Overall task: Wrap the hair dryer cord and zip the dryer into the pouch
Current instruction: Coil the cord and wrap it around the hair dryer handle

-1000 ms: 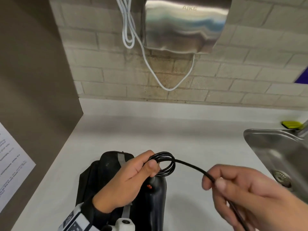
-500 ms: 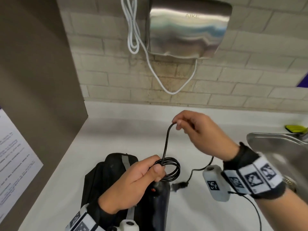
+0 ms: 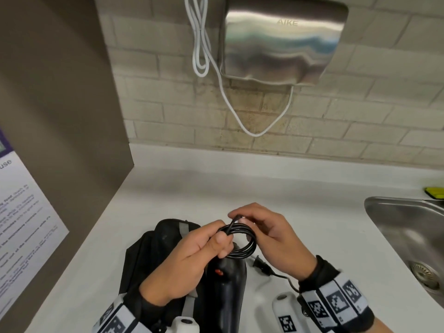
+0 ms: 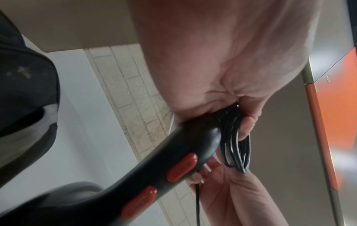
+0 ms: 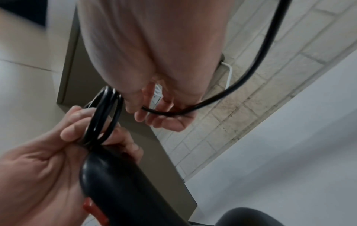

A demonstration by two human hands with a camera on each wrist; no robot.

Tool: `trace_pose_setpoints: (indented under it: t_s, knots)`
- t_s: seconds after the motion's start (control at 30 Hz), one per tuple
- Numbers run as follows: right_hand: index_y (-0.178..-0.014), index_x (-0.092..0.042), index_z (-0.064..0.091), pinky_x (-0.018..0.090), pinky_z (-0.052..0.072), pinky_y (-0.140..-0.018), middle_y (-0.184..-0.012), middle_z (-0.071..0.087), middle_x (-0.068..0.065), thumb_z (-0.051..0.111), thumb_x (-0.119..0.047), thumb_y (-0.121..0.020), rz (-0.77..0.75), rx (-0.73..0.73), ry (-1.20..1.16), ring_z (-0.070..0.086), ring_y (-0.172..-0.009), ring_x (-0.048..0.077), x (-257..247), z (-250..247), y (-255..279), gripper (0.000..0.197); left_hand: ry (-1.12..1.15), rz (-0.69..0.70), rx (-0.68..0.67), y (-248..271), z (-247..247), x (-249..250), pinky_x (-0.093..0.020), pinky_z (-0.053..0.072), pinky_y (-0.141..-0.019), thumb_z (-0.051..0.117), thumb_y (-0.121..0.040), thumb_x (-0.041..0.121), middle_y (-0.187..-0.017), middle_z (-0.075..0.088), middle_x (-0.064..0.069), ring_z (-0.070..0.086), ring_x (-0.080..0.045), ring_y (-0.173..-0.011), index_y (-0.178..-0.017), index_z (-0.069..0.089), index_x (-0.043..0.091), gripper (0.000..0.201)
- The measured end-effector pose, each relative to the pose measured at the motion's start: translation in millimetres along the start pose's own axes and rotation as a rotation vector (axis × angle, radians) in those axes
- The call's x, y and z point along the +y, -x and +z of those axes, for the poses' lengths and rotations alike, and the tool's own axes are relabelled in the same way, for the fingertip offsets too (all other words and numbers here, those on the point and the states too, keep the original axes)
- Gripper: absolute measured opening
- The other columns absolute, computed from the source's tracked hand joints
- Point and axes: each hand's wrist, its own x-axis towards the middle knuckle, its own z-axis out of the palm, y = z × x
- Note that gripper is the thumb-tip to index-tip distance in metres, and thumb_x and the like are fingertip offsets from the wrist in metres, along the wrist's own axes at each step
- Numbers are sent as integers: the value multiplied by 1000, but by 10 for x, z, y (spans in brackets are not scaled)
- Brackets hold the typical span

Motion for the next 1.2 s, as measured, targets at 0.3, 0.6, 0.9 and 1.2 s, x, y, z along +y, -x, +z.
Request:
trace_pose_setpoints:
  t_s: [0.3,0.6,0.9,1.2]
  knots:
    - [-90,-4,73,19,52,-61,-86,76,18,69,1,-83,27,191,-394,69,-69,16,27,97,-27,9,7,4,-19,-48,23,6,-17,39,-74,40,-98,52,-72,43,11,41,-7,-69,-79,52,40,25]
    - [-103,7,67,17,46,-68,-91,67,4,68,-7,-86,37,-72,-362,61,-76,10,19,34,73,22,-11,-25,72,-48,-63,-49,-21,39,-74,43,-96,56,-72,44,8,43,-10,-71,-78,50,24,38]
    - [-83,-19,66,43,49,-84,-85,66,5,70,-22,-85,103,-120,-317,61,-84,22,24,-40,63,5,-99,-16,108,-74,51,-46,-27,42,-74,43,-94,59,-72,49,10,47,-9,-72,-77,51,27,37]
    - [-80,-21,70,21,53,-74,-78,74,0,76,-25,-81,72,-119,-424,69,-77,12,-66,-42,76,7,-86,-55,130,-107,84,-55,-24,47,-85,45,-90,64,-78,60,14,57,-5,-82,-121,57,29,48]
